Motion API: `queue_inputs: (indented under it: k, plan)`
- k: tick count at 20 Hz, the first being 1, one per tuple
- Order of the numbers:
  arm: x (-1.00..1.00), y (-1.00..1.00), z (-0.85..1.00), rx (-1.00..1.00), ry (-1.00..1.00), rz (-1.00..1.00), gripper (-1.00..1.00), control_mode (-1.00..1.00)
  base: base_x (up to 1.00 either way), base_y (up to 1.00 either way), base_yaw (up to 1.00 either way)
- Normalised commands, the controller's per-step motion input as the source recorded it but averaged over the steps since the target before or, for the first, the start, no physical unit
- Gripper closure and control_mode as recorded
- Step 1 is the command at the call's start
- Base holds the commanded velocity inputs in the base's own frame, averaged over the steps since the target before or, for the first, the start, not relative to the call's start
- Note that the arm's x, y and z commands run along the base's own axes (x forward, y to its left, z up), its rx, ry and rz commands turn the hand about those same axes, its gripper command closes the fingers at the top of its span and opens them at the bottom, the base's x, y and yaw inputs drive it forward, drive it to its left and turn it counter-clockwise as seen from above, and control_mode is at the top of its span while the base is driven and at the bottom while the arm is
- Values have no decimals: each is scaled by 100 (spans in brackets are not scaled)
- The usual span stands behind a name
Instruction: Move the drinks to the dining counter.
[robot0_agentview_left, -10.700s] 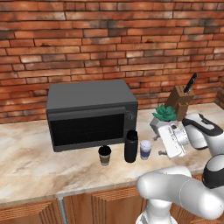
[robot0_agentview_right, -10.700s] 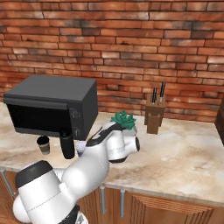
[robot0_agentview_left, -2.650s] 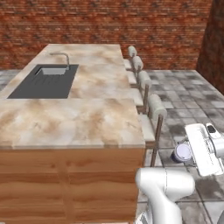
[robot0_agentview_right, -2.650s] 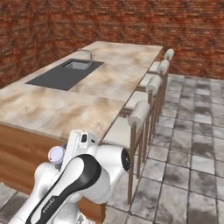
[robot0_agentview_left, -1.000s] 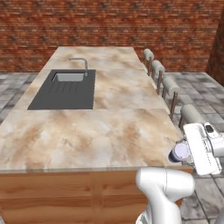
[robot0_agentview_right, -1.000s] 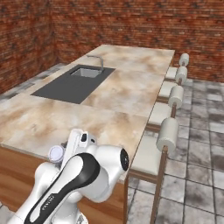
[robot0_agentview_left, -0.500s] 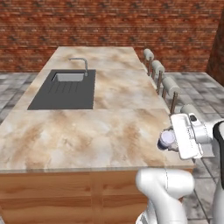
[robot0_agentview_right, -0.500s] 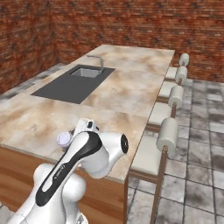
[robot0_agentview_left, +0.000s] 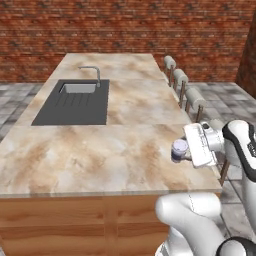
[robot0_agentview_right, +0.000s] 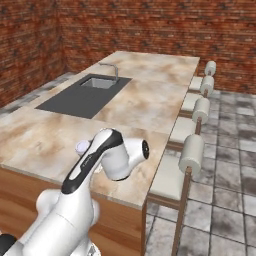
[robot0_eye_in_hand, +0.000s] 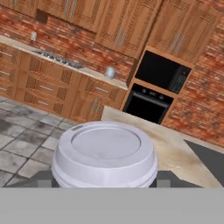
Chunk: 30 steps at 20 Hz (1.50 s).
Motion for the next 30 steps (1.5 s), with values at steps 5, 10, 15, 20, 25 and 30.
queue_inputs:
  k: [5, 10, 15, 20, 25, 30]
  plan:
    - [53, -6, -43, 5, 10, -4, 100, -100, 0, 0, 0]
    - [47, -4, -41, 3, 4, -4, 100, -100, 0, 0, 0]
    - [37, 0, -30, 0, 0, -1, 100, -100, 0, 0, 0]
    - [31, 0, -25, 0, -1, 0, 100, -100, 0, 0, 0]
    - [29, 0, -27, 0, -2, 0, 100, -100, 0, 0, 0]
    - [26, 0, -29, 0, -2, 0, 100, -100, 0, 0, 0]
